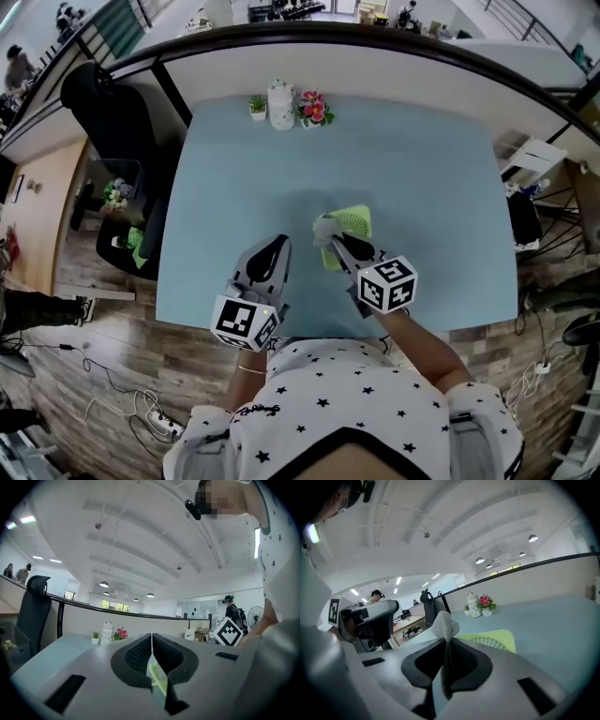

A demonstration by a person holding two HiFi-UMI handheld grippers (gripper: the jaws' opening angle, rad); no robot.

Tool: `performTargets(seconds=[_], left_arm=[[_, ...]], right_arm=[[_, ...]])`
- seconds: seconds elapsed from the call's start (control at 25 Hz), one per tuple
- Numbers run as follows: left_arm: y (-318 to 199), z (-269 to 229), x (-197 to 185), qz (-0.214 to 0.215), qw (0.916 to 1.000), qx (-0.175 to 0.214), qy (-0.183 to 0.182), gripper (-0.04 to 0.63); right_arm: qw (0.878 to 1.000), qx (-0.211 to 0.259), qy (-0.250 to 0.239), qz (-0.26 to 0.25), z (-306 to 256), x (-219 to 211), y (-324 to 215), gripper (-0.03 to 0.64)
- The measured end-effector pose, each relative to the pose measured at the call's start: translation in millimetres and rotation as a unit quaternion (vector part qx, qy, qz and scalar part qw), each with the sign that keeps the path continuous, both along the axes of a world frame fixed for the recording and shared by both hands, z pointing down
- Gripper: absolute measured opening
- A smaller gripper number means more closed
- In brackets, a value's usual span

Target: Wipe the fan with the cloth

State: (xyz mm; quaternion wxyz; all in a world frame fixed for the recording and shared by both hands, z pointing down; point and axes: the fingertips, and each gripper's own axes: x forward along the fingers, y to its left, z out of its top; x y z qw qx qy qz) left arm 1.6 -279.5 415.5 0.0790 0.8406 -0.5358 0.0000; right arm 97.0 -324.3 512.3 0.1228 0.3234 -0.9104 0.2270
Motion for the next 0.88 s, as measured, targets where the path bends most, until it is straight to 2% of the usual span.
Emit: performTargets(seconds=[0.32,0.6,0.88], left_arm=[[-15,16,-14,-0.007,0.9999,-0.011,0.005,0.032],[-21,22,-16,0.001,0.9999,-0.012,0.005,0.032],[-23,32,-8,0.017,0.9995,-0.024,0.008,0.032]], right_arm=[[1.000,-0.009,0.027,-0.004,24,-9,-14,0.032],[0.999,-0.015,0.031,0.002,32,-9,-19,0.032],[0.999,-0.020,0.030,0.031,33,12,-28,0.032]])
